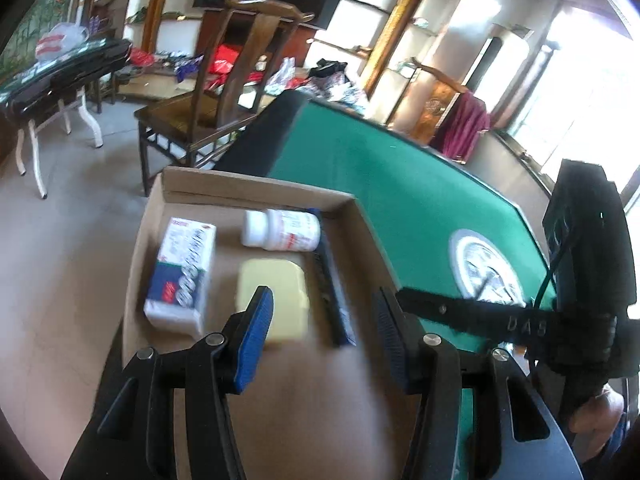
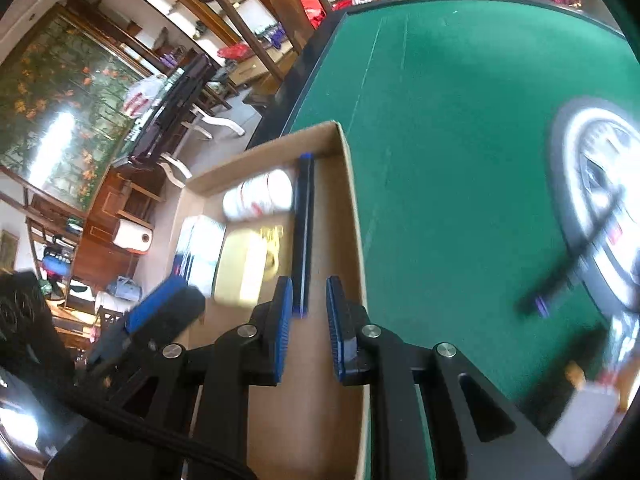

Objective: Organize objects
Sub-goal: 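Place sponge and marker into the cardboard tray and open both grippers, then grasp the yellow cracker packet with the left gripper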

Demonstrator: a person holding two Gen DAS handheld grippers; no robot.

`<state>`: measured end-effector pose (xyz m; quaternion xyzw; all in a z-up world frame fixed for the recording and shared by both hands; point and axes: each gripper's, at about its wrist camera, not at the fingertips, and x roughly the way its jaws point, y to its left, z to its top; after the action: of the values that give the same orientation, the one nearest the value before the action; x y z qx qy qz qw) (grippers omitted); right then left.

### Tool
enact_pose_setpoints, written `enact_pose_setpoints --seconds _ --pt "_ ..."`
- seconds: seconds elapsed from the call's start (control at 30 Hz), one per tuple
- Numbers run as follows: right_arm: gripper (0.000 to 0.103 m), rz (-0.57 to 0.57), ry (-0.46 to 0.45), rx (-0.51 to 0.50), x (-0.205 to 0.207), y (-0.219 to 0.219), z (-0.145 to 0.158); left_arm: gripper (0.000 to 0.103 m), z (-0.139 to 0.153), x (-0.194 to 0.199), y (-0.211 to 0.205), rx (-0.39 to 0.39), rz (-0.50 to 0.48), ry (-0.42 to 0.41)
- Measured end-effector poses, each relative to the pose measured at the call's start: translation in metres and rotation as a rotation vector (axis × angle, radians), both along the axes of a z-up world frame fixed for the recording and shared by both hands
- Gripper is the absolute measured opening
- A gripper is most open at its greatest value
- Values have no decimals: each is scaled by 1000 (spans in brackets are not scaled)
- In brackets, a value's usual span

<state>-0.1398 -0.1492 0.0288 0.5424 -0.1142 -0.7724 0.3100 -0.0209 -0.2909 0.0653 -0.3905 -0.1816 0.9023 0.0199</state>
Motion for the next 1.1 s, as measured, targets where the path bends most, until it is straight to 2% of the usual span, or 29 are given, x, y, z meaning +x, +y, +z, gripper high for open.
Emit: enact_pose_setpoints --seconds 0.1,0.13,0.23,0.33,0.6,0.67,0.7,0.8,0.9,1.0,1.07,1.1 --pt "20 -8 22 -22 28 28 3 49 8 18 21 10 -53 33" --pt "21 -8 32 -27 37 39 4 53 9 24 32 11 -82 40" --pt "21 -32 64 -31 59 74 8 54 8 38 63 -5 -166 48" --pt "31 -89 79 -40 81 127 10 54 1 46 107 -38 -288 23" --pt "37 -267 94 -93 122 248 8 54 -25 49 206 -155 -558 -76" --pt "40 -294 94 -101 126 265 5 54 -31 44 219 -161 -565 -129" --pt "44 -318 87 -108 127 274 3 54 -35 38 221 -134 -535 -190" --pt "44 -347 83 -131 128 286 -1 54 -40 36 221 -56 -425 -270" --pt "44 -355 72 -160 128 293 -6 55 -43 36 222 9 -340 -305" --pt "44 -366 67 -170 130 301 -13 64 -47 35 230 37 -262 -331" --pt "44 -366 60 -169 132 304 -18 64 -49 33 239 1 -258 -338" --pt "44 -365 55 -166 132 304 -19 64 -47 33 247 -57 -260 -317"
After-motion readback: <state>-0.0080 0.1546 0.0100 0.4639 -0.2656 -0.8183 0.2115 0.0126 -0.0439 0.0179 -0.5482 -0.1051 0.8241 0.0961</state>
